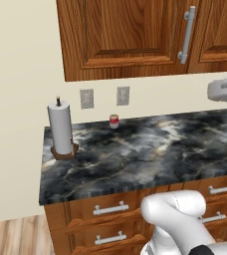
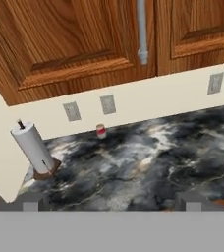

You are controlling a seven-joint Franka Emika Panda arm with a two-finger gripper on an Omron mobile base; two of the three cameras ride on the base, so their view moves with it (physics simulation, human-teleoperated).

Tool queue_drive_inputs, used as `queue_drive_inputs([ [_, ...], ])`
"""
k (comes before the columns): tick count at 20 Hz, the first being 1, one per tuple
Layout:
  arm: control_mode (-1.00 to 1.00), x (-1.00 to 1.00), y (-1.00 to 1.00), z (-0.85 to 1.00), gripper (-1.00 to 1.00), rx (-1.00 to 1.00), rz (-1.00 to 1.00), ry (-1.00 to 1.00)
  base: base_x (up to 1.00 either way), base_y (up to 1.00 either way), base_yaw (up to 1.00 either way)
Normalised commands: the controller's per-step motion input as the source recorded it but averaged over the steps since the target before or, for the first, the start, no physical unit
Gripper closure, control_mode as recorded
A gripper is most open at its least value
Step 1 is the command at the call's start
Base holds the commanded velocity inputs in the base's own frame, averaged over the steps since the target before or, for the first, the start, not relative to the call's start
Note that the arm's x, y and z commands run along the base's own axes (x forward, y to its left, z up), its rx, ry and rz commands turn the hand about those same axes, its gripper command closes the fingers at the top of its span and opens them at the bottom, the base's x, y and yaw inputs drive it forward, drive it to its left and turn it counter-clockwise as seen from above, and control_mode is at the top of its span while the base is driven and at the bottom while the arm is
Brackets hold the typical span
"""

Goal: Close all open cabinet doors.

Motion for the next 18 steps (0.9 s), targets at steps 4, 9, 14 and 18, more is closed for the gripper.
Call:
queue_drive_inputs([
  [4,-1.00,-0.31,0.01,-0.41,-1.00,0.03,-0.31,0.05,0.00,0.00,0.00],
  [9,-1.00,0.56,0.03,-0.29,-1.00,0.00,-0.22,0.05,0.00,0.00,0.00],
  [14,-1.00,0.22,0.06,-0.31,-1.00,0.00,-0.17,0.09,0.00,0.00,0.00],
  [18,-1.00,0.00,0.00,0.00,-1.00,0.00,0.00,0.00,0.00,0.00,0.00],
])
